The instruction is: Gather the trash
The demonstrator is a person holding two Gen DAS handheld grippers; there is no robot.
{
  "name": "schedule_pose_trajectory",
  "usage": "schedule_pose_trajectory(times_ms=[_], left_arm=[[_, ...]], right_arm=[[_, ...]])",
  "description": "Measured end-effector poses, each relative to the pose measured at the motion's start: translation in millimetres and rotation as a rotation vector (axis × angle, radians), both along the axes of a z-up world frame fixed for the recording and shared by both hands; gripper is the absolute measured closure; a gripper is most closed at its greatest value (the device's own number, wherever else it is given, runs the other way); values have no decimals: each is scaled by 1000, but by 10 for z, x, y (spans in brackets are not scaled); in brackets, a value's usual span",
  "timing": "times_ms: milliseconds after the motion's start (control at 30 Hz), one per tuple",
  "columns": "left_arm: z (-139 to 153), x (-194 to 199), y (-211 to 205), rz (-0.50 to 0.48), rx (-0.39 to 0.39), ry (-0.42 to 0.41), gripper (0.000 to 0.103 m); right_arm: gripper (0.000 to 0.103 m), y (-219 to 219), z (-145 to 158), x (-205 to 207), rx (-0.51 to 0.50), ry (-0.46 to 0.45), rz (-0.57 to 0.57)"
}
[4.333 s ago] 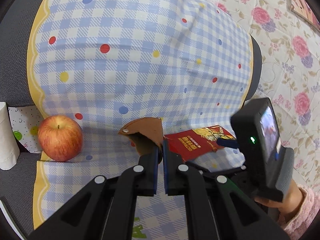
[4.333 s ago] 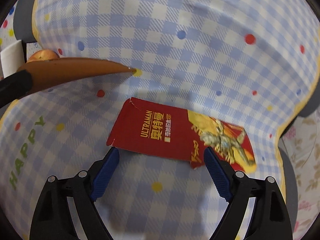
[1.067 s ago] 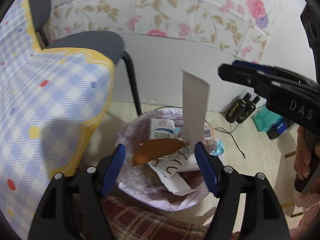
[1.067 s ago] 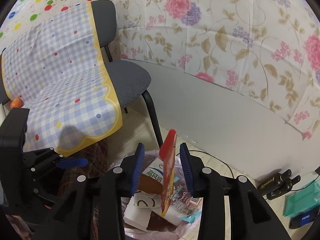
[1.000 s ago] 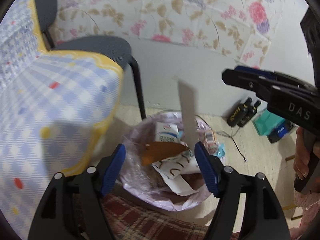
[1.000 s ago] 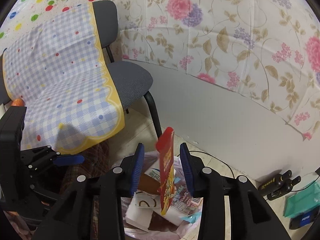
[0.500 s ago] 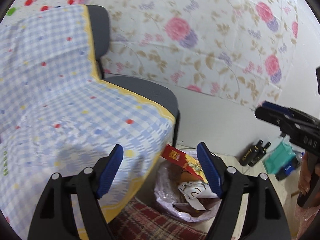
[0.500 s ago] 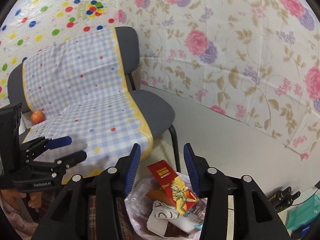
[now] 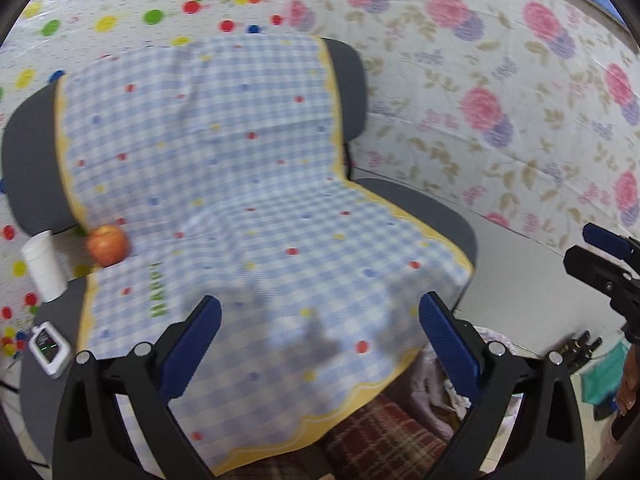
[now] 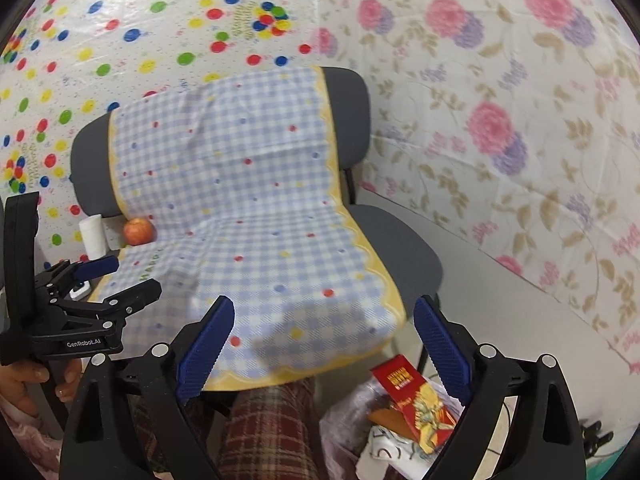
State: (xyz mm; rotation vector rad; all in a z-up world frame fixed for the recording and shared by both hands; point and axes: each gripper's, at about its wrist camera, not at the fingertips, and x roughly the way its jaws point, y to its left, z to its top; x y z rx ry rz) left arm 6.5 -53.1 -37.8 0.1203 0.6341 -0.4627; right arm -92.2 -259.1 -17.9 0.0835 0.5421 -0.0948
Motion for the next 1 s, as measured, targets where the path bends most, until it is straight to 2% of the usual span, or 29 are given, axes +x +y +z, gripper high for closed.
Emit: schedule_pose_trajectory(times_ms=[200, 467, 667, 1000], left_arm=[[136, -5, 459, 162, 54, -31, 7], [234, 16, 872, 309, 93, -27, 7], [202, 56, 1052, 366, 87, -5, 7], [186, 89, 1078, 378, 79, 3, 7]], right_arm=[[10, 355, 125, 269, -18, 0, 99], [10, 713, 115, 624, 12, 12, 202], [10, 839, 81, 765, 21, 19, 233], [10, 816, 20, 800, 21, 39, 224]])
